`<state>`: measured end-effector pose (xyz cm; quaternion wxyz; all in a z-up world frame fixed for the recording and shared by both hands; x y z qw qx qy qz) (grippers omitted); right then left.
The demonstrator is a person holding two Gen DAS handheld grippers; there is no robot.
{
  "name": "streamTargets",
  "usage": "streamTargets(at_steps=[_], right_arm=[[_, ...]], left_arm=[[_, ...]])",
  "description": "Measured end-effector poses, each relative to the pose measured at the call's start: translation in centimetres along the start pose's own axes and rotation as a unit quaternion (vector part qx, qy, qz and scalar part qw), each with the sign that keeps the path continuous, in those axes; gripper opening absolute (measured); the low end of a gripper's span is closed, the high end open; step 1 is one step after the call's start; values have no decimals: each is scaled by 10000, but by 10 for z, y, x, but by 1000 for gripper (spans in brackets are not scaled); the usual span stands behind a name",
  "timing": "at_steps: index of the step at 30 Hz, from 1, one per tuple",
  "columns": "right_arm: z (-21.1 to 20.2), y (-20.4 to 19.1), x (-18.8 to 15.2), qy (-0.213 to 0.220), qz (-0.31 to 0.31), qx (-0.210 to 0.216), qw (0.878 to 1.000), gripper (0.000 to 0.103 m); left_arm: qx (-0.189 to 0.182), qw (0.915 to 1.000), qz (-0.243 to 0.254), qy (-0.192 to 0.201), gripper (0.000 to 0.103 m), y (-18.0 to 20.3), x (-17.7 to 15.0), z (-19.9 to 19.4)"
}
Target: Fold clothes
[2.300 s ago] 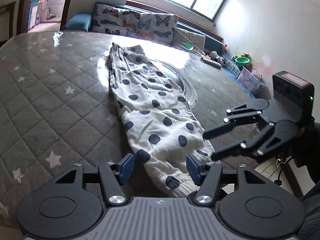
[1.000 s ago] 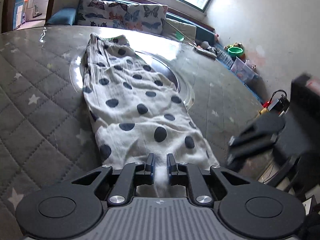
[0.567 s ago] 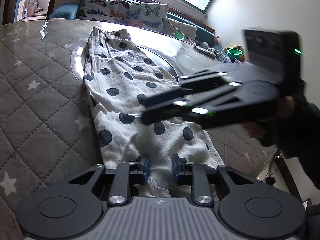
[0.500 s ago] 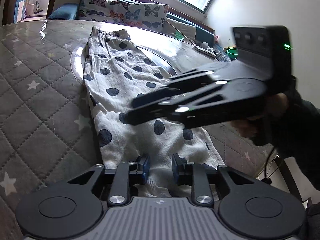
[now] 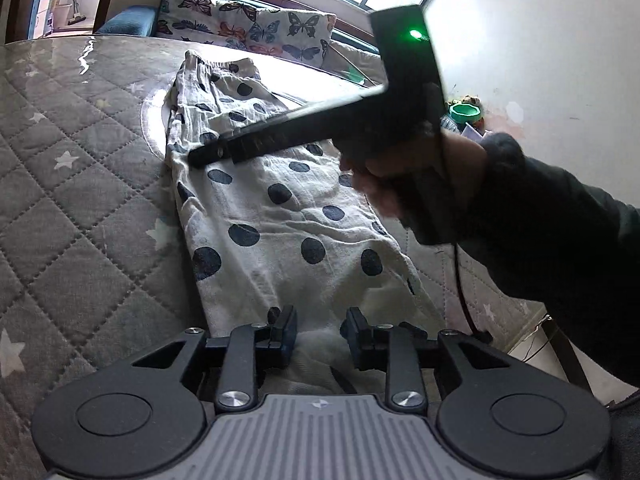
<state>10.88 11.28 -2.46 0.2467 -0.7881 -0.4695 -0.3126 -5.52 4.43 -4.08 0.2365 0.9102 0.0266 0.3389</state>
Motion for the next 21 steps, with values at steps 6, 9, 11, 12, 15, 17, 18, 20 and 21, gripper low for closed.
streamTargets(at_steps=[6, 9, 11, 12, 15, 17, 18, 20, 21], right_arm=[[5, 34, 11, 33, 324, -263, 9991, 38], [12, 46, 13, -97, 226, -490, 9985, 37], [17, 55, 17, -86, 231, -582, 9980, 35], [19, 60, 20, -81, 272, -626, 9976, 35], [29, 79, 31, -59, 439, -794, 9959, 35], [36, 88, 38, -57, 439, -889, 9951, 35], [40, 92, 41, -61, 429, -938, 9946, 35], [48, 100, 48, -74, 435, -1022, 9938, 35], [51, 104, 52, -81, 438, -1055, 9934, 35]], left_arm=[[-27, 10000, -3, -8, 31, -1, 0, 1], [-54, 10000, -32, -11, 31, -2, 0, 1], [-63, 10000, -45, -3, 31, -2, -1, 2], [-62, 10000, -46, -4, 31, -2, -1, 2], [-60, 10000, -25, -8, 31, -2, -2, 2], [-77, 10000, -31, -6, 31, -2, -3, 2], [-90, 10000, -40, -7, 31, -2, -3, 2], [-120, 9999, -52, -13, 31, -2, -3, 3], [-132, 9999, -53, -17, 31, -3, -3, 3]])
Point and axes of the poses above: each gripper's, at about its wrist camera, not at the fingertips, and z roughly the way its jaws point, y to its right, x to its top, the point moved 7 cm from there along z, roughly the way its jaws point, and after that the axes turned 3 degrees about -z, right-handed, at the moved point
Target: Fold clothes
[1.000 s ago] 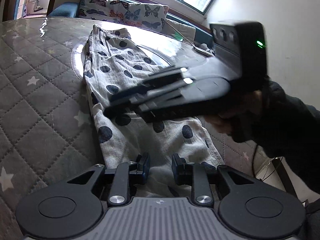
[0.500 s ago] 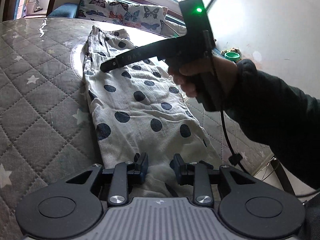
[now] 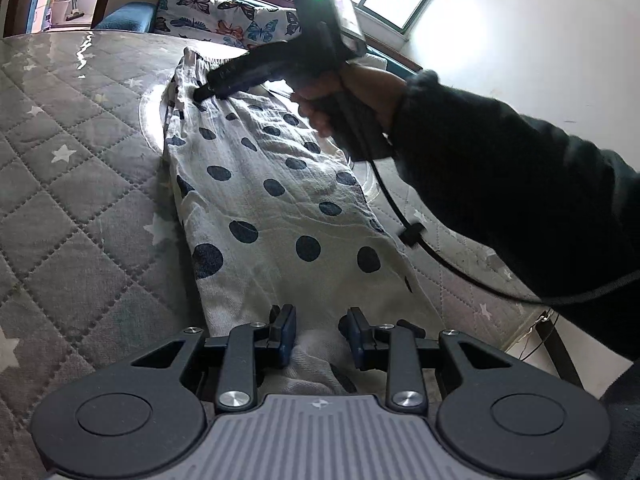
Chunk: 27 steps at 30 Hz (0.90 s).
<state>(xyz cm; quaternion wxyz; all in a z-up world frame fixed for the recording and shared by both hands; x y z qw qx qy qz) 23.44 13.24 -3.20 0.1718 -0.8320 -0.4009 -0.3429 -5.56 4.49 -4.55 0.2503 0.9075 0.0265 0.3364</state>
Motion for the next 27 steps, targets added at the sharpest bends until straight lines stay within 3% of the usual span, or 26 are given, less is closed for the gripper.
streamTargets(at_steps=[14, 17, 22, 27], right_arm=[[40, 46, 38, 191, 413, -408, 9981, 36], [42, 56, 41, 229, 711, -443, 9962, 31], [45, 53, 45, 179, 640, -697, 9954, 31], [41, 56, 47, 136, 886, -618, 9941, 31]], left_arm=[[-98, 9999, -41, -30, 31, -1, -3, -1], [-86, 10000, -4, -10, 31, 1, -4, -2], [-102, 9999, -49, -10, 31, 1, -5, -3], [-109, 9999, -102, -27, 31, 1, -3, -4]])
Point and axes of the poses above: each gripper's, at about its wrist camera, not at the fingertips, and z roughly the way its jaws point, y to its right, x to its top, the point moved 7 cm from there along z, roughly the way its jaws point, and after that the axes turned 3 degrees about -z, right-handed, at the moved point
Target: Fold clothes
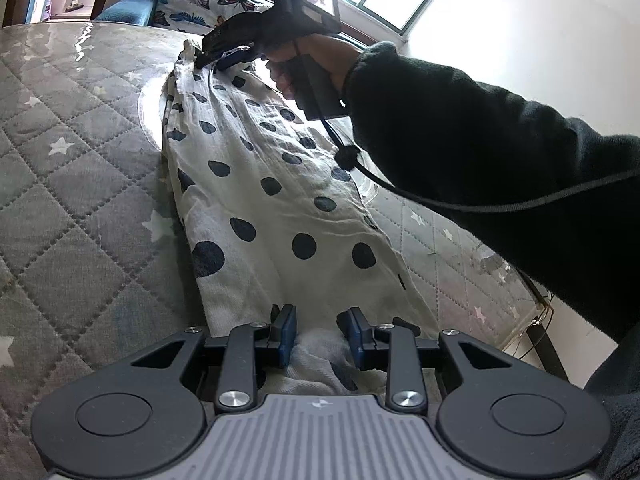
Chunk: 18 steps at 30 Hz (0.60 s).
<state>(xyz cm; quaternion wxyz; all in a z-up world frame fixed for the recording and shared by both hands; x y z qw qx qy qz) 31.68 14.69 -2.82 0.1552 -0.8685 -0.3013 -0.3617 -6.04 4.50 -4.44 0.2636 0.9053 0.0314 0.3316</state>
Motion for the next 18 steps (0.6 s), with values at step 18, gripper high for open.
streamTargets(at_steps=[18], right_arm=[[7, -24, 14, -10, -259, -171, 9995, 31]], left_arm=[[64, 10000, -42, -11, 31, 2, 2, 1]])
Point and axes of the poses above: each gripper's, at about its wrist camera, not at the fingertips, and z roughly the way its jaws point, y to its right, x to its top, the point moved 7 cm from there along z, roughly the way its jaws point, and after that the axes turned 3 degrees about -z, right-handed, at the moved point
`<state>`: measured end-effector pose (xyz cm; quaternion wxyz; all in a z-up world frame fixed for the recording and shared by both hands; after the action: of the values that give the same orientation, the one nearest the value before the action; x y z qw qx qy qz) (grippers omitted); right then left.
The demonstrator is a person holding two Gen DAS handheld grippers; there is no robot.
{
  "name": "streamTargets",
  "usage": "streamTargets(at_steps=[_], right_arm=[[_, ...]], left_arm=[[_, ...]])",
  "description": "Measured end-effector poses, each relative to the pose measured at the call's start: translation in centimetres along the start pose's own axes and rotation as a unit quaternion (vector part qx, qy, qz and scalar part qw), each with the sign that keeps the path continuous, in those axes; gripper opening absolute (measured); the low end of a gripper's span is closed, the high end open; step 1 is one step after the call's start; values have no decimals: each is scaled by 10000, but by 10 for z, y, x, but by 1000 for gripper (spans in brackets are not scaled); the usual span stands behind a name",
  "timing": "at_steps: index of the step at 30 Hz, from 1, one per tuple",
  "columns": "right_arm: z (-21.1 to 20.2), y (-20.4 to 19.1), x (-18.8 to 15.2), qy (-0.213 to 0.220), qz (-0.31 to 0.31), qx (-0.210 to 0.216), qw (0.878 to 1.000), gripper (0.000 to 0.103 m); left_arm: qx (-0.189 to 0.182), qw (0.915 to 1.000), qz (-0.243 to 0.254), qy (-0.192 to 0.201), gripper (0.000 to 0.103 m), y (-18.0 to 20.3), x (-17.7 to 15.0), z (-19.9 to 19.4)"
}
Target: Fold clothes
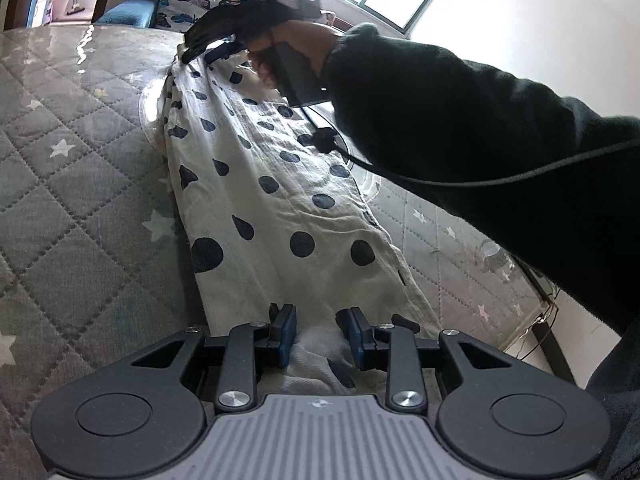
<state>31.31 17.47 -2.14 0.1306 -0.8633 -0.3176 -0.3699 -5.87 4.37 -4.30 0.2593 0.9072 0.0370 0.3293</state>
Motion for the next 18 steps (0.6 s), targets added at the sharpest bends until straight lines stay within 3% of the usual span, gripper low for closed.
streamTargets(at_steps=[7, 12, 18], right_arm=[[-32, 27, -7, 30, 207, 455, 9987, 33], [-46, 43, -24, -78, 68, 475, 9988, 32], [-29, 53, -38, -221, 172, 382, 9989, 31]], left_arm=[[31, 10000, 67, -17, 31, 2, 1, 0], [21, 10000, 40, 0, 31, 2, 2, 0], [41, 10000, 44, 3, 31, 3, 1, -2]])
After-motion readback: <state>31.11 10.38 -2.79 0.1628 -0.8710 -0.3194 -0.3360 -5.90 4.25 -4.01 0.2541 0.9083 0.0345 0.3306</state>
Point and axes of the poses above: each gripper's, at about its wrist camera, not at the fingertips, and z roughly the way its jaws point, y to its right, x to its top, the point moved 7 cm from there along z, roughly the way its jaws point, and after that the axes turned 3 degrees about -z, right-handed, at the moved point
